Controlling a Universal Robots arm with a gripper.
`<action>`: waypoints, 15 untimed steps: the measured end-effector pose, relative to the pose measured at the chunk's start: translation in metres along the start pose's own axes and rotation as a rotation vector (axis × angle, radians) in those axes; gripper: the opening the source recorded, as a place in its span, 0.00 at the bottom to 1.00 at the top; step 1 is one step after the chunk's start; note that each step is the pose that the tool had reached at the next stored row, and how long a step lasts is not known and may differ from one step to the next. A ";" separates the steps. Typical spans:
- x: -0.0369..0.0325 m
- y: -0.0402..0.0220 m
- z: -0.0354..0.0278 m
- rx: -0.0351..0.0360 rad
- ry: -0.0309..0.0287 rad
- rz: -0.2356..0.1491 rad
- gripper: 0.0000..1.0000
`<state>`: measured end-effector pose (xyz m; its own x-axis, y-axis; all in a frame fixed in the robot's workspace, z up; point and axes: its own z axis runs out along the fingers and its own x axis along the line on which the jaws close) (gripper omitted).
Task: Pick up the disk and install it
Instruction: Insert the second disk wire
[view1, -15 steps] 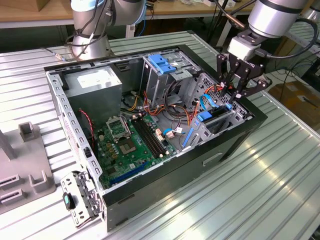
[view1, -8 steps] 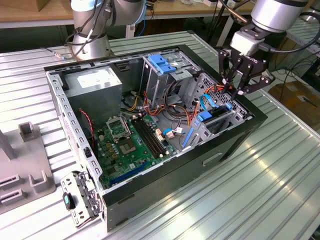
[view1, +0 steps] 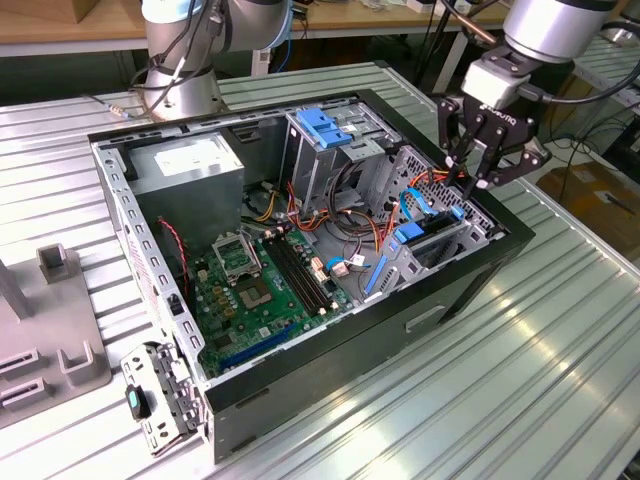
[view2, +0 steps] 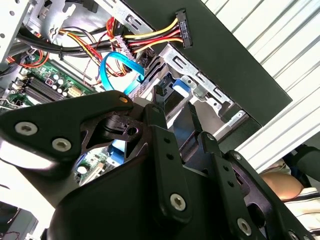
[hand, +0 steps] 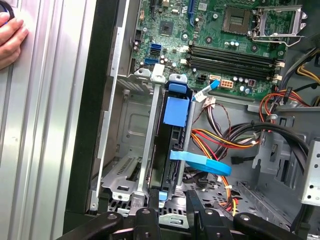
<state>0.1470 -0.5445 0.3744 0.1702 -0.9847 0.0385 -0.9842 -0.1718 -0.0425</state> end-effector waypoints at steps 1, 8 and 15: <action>0.0000 0.0000 -0.0008 0.0000 0.0000 0.000 0.35; 0.0000 -0.0009 -0.0011 -0.0001 0.0000 0.000 0.35; -0.0014 -0.0043 -0.0009 0.0000 -0.0001 -0.001 0.35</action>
<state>0.1509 -0.5424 0.3754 0.1711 -0.9845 0.0384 -0.9841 -0.1727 -0.0425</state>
